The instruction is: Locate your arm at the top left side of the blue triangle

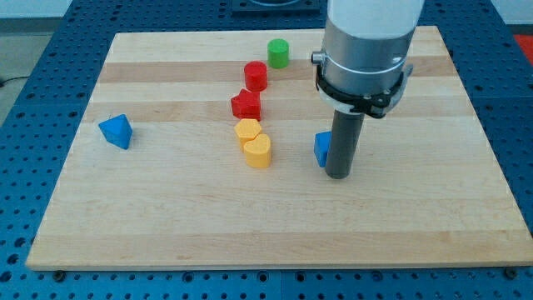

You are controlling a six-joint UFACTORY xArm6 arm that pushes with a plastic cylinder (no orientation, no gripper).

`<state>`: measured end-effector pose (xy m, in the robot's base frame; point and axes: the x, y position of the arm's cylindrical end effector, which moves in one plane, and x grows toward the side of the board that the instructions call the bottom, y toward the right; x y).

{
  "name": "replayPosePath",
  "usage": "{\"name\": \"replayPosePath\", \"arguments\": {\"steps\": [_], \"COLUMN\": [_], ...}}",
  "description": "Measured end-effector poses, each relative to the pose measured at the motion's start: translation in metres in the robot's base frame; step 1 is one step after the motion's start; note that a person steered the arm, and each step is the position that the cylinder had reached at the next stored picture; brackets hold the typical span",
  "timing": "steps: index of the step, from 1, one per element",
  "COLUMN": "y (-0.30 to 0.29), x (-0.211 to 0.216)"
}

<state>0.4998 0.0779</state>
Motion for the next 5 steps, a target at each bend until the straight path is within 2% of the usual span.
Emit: {"name": "replayPosePath", "arguments": {"steps": [1, 2, 3, 4, 5], "y": [-0.005, -0.002, -0.043, -0.162, -0.299], "x": [-0.008, 0.009, 0.065, 0.065, 0.029]}}
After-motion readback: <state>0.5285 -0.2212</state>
